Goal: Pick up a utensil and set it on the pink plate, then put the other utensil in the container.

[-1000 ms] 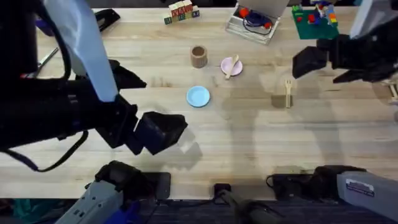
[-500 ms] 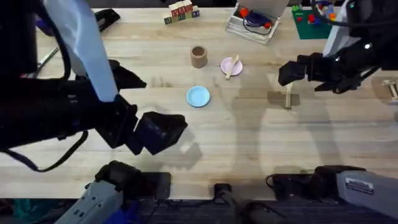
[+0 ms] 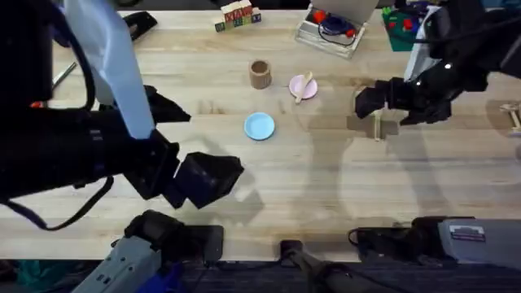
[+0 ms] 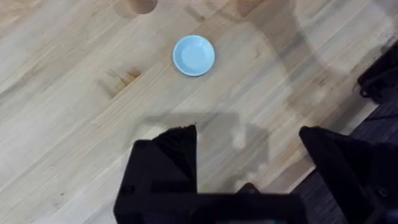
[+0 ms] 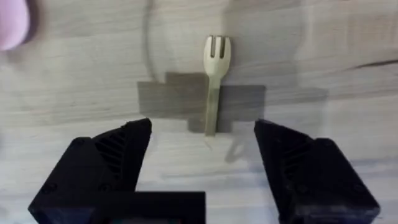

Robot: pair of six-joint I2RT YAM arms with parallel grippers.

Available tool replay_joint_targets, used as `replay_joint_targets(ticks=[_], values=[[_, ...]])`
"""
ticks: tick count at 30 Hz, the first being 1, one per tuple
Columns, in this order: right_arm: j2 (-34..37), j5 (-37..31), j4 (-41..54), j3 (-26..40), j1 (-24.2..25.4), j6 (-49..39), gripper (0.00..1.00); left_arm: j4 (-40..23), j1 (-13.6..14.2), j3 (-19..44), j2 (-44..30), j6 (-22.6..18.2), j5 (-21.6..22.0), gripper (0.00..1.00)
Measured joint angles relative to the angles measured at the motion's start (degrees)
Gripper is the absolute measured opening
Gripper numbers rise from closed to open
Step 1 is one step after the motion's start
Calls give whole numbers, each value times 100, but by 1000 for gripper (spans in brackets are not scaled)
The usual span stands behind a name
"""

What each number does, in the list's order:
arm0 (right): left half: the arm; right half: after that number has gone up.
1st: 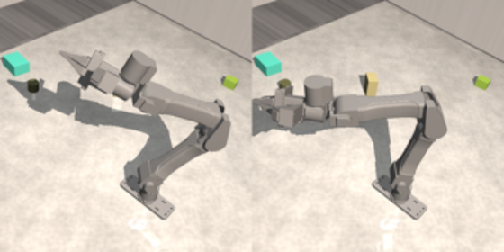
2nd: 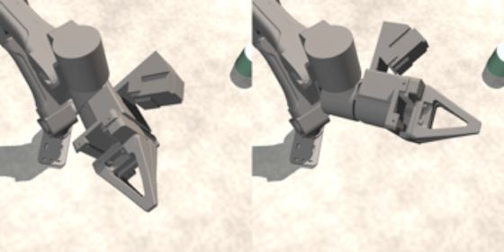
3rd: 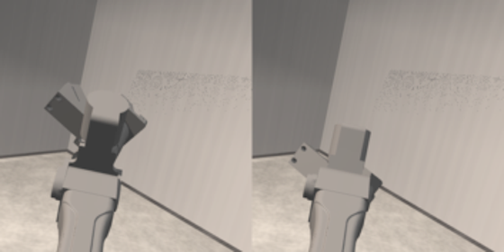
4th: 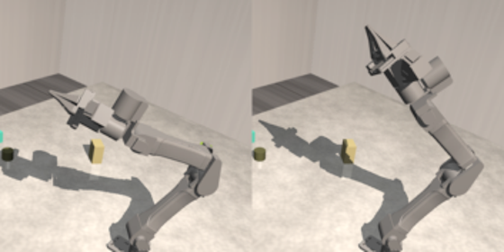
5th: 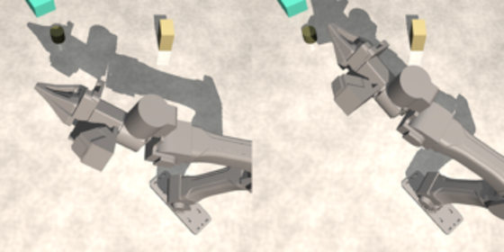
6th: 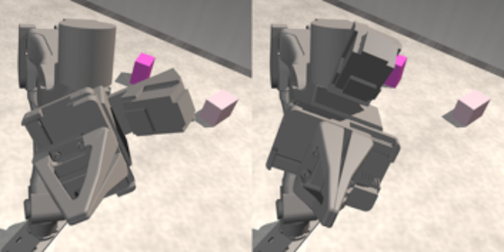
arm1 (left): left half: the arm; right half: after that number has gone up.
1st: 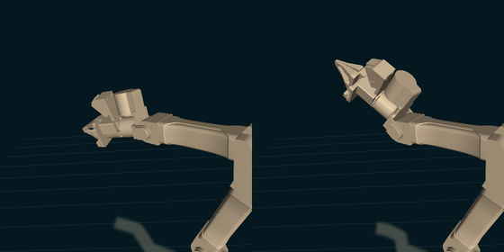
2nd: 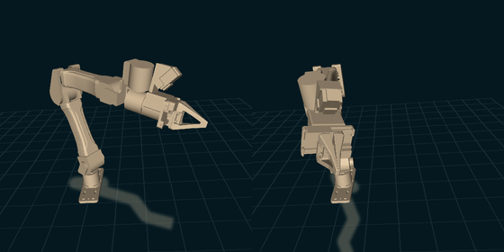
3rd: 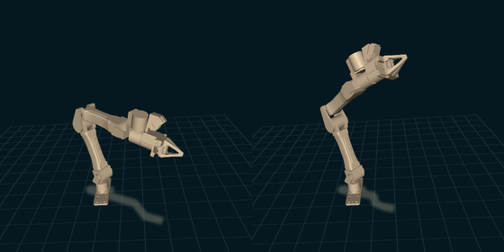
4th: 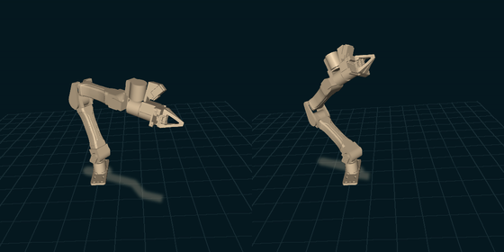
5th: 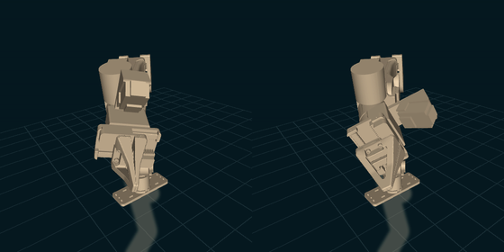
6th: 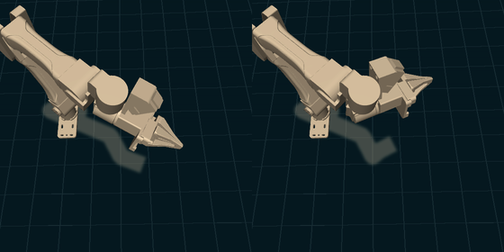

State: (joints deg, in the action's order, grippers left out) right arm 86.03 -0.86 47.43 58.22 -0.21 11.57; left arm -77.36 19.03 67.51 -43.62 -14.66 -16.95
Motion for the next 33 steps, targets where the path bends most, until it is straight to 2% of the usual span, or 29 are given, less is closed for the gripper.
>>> replay_joint_targets(ticks=[16, 33], values=[[556, 1, -560, -1, 19, 107, 997, 0, 0, 0, 0, 0, 0, 995], [914, -87, -535, 82, 39, 165, 996, 0, 0, 0, 0, 0, 0, 995]])
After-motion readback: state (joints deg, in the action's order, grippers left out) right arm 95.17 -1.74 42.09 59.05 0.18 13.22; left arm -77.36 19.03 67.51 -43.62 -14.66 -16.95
